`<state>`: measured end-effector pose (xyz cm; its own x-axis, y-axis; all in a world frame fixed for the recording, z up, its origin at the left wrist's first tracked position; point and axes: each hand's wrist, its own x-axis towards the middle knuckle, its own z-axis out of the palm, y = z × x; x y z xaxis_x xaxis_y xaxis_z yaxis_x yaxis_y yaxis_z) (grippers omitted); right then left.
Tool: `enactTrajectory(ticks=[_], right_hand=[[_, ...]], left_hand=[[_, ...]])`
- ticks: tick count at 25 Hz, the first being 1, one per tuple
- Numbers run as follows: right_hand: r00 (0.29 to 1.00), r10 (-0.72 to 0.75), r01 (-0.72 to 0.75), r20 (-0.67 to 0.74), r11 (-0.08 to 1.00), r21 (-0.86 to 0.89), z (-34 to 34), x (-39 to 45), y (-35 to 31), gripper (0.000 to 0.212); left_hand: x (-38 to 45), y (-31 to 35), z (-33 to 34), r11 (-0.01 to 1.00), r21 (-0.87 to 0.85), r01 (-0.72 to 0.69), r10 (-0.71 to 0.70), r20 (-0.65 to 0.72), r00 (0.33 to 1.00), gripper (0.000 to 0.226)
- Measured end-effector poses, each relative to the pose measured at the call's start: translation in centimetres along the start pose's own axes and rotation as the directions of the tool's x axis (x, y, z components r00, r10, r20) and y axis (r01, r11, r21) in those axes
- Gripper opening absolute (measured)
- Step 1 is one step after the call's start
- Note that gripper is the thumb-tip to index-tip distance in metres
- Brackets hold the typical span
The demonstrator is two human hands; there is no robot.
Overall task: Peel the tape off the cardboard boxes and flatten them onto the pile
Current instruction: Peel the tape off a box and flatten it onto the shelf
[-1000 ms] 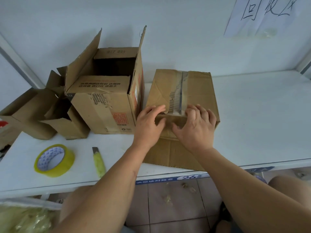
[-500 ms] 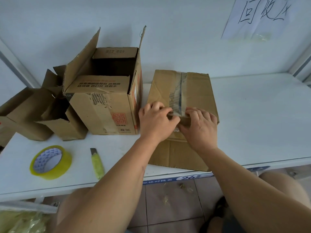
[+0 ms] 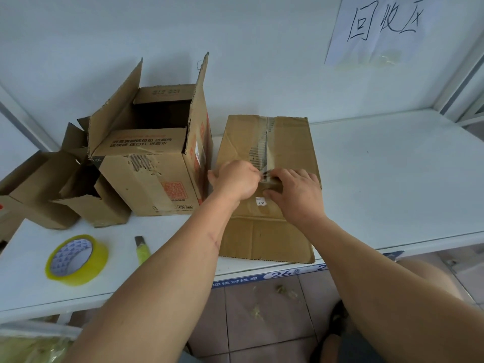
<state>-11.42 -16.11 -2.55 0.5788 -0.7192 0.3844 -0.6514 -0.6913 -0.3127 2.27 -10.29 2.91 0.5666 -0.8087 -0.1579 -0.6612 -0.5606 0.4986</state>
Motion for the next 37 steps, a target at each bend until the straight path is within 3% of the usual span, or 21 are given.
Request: enactTrajectory(ticks=[8,13,15,18,21,24,25,27,28,30,32,35,37], right_hand=[[0.996,0.048,-0.052,0.07,0.997,0.057,-0.3,0.2,-0.6,0.039],[0.961,-0.047,0.022,0.272,0.995,0.097,-3.4,1.9,1.5,0.035],[0.969,-0.031,0.024,0.245,0.999,0.03,-3.5,1.6,2.3,0.031],[0.972,-0.007,-0.002,0.236,0.999,0.039,-2.7,1.4,2.2,0.026],[0.974,0.005,-0.019,0.225,0.998,0.056,-2.5,1.6,1.9,0.024],[0.974,0.013,-0.025,0.228,0.998,0.052,-2.6,1.7,1.9,0.022],[0.974,0.008,-0.019,0.228,0.999,0.05,-2.5,1.6,1.8,0.022],[0.973,0.013,-0.024,0.232,0.999,0.043,-2.7,1.7,1.8,0.022],[0.973,0.013,-0.024,0.232,0.999,0.044,-2.8,1.7,1.9,0.023],[0.974,0.006,-0.016,0.228,0.999,0.041,-2.8,1.6,2.0,0.025],[0.974,0.002,-0.01,0.226,0.999,0.036,-2.8,1.5,1.9,0.027],[0.974,0.006,-0.014,0.228,0.999,0.033,-2.8,1.6,1.9,0.03],[0.974,0.001,-0.011,0.227,0.999,0.041,-2.8,1.7,1.9,0.03]], left_hand=[[-1.2,0.2,-0.3,0.994,-0.093,-0.057,0.055,-0.025,0.998,0.02],[-1.1,-0.2,-0.4,0.985,-0.17,-0.043,0.042,-0.011,0.999,0.023],[-1.1,1.0,-0.3,0.995,-0.096,-0.027,0.026,-0.01,1.0,0.023],[-1.5,3.1,1.0,0.976,0.211,-0.059,0.08,-0.092,0.993,0.027],[-2.6,3.7,1.7,0.961,0.26,-0.092,0.149,-0.209,0.966,0.026],[-3.0,4.2,1.4,0.947,0.311,-0.077,0.141,-0.191,0.971,0.02],[-2.8,4.4,1.3,0.97,0.242,-0.021,0.067,-0.183,0.981,0.017],[-2.2,4.7,1.0,0.98,-0.132,0.146,-0.162,-0.117,0.98,0.016],[-1.9,4.6,0.8,0.914,-0.343,0.218,-0.252,-0.059,0.966,0.016],[-1.3,4.1,0.5,0.753,-0.581,0.309,-0.342,0.055,0.938,0.017],[-1.1,3.6,0.4,0.708,-0.631,0.317,-0.324,0.109,0.94,0.017],[-1.4,3.3,0.9,0.792,-0.566,0.23,-0.218,0.089,0.972,0.019],[-1.5,3.2,1.2,0.791,-0.578,0.201,-0.197,0.071,0.978,0.022]])
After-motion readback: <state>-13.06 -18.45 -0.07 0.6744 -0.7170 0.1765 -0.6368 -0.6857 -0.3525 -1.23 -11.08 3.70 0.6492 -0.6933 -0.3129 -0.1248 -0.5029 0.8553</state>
